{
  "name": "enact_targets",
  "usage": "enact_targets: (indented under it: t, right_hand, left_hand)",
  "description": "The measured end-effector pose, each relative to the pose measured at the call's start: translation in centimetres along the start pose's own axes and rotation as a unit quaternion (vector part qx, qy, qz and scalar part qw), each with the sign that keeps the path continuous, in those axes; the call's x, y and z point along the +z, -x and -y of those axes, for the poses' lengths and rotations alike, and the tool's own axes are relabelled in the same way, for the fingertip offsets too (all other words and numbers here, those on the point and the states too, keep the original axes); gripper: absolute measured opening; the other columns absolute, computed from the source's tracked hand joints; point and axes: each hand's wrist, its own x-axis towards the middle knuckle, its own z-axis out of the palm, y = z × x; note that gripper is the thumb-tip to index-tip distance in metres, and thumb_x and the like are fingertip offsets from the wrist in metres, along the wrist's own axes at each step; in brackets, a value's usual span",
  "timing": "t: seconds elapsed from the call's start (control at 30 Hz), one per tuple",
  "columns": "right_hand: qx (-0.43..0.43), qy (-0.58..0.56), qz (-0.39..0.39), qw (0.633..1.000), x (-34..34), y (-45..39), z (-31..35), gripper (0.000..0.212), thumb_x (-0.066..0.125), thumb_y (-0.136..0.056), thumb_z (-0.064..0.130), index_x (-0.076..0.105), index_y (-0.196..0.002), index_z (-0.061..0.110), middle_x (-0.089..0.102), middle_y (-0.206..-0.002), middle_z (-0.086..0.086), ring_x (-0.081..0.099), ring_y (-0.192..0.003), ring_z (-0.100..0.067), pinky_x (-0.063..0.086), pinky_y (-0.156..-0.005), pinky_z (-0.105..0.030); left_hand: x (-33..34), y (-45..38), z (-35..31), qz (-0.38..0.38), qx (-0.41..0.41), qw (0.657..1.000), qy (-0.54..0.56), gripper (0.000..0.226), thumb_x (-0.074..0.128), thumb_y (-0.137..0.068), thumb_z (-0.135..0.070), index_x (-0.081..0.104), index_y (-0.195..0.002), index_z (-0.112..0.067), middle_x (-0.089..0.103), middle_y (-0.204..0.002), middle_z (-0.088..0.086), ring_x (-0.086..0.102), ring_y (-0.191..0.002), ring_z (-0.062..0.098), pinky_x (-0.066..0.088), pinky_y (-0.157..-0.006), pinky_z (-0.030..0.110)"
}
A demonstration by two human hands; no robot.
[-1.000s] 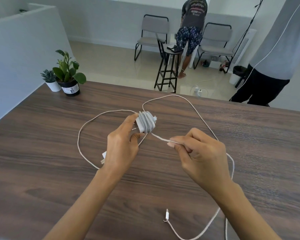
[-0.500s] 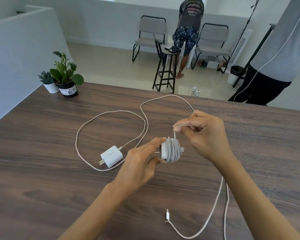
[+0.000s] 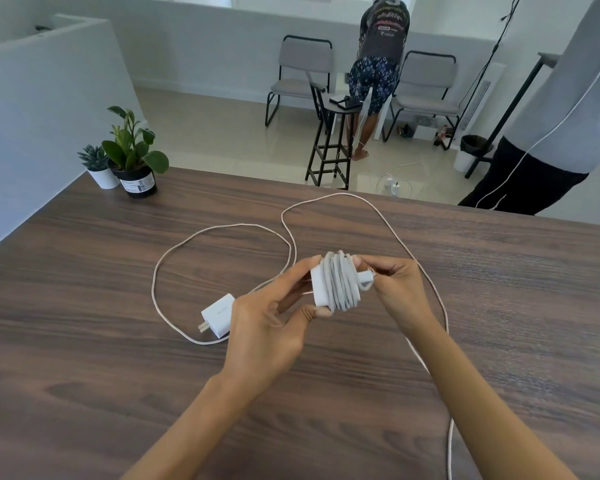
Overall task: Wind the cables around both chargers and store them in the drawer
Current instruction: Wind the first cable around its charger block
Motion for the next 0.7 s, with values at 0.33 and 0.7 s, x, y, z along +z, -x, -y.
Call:
enact_targets:
  t: [0.33, 0.7]
  right_hand:
    - [0.003, 0.036, -0.06, 0.998, 1.1, 2.3, -2.7, 0.011, 0.076, -0.074, 0.02, 0.077, -0.085, 0.018, 0.069, -0.068, -0.001, 0.056, -0.068, -0.01, 0.044, -0.068, -0.027]
    - [-0.19, 0.292, 0.032, 0.937, 3.5, 6.2, -1.1, 0.013, 0.07, -0.077, 0.035, 0.076, -0.088, 0.031, 0.054, -0.059, 0.012, 0.05, -0.053, -0.001, 0.038, -0.05, -0.019]
  left_hand:
    - [-1.0, -2.0, -0.8, -0.09, -0.003, 0.995, 0.052, 0.049, 0.071, -0.073, -0.007, 0.06, -0.119, -0.014, 0.068, -0.115, -0.011, 0.064, -0.108, 0.008, 0.049, -0.093, 0.023]
    - [-1.2, -4.0, 1.5, -0.145, -0.044, 0.982, -0.117, 0.049, 0.076, -0.074, -0.006, 0.063, -0.118, -0.022, 0.065, -0.095, -0.027, 0.064, -0.094, -0.009, 0.049, -0.089, 0.018]
